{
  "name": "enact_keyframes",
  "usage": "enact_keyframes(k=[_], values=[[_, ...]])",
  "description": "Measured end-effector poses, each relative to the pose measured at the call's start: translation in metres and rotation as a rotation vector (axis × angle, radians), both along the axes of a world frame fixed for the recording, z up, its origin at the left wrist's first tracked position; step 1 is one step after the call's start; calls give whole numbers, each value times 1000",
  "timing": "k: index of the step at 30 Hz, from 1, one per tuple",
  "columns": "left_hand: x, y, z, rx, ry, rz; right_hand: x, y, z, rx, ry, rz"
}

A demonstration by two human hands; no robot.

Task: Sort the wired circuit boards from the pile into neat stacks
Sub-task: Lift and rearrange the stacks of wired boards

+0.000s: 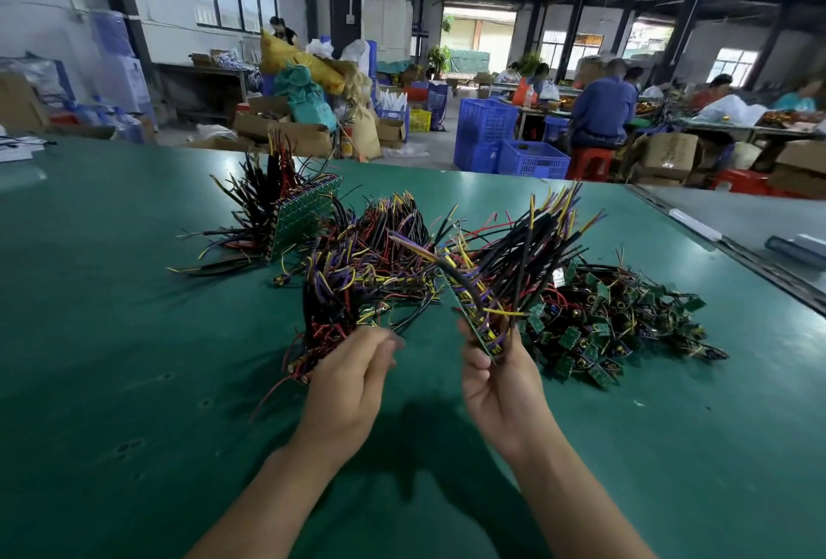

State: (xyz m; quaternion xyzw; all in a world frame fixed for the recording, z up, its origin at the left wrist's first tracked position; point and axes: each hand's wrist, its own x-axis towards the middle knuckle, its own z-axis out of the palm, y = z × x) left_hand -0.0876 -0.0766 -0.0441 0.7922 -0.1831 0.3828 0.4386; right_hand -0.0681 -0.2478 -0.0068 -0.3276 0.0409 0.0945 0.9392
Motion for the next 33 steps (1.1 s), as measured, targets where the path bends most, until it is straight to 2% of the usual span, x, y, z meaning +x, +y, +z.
enact_keyframes(k=[4, 6, 10, 13, 17, 22, 24, 25, 27, 28, 29, 31, 32, 33], values=[[6, -1, -11, 165, 228, -29, 0, 0, 0, -7, 19, -29], [7, 2, -15, 201, 411, -21, -1, 2, 0, 0, 20, -12], [18, 4, -22, 437, 638, 88, -4, 5, 1, -30, 19, 6], [22, -1, -25, 517, 754, 143, -4, 5, 1, -53, 9, 3], [27, 6, -30, 435, 737, 272, -1, 4, -4, -129, -28, -33], [32, 22, -27, 293, 880, 414, 4, 6, -15, -247, -131, -69], [29, 23, -20, 154, 778, 481, 4, 7, -18, -277, -143, -36], [26, 25, -17, 59, 655, 503, 5, 6, -19, -294, -154, -16], [20, 25, -8, -129, 457, 485, 6, 5, -22, -327, -183, 22], [17, 25, -3, -260, 453, 426, 6, 4, -23, -338, -203, 42], [16, 23, 3, -455, 531, 304, 7, 2, -24, -353, -228, 67], [11, 16, 15, -906, 758, -75, 8, -2, -27, -410, -293, 128], [9, 13, 19, -1028, 843, -228, 8, -5, -28, -442, -319, 161], [8, 12, 20, -1060, 897, -326, 8, -7, -30, -475, -334, 193]])
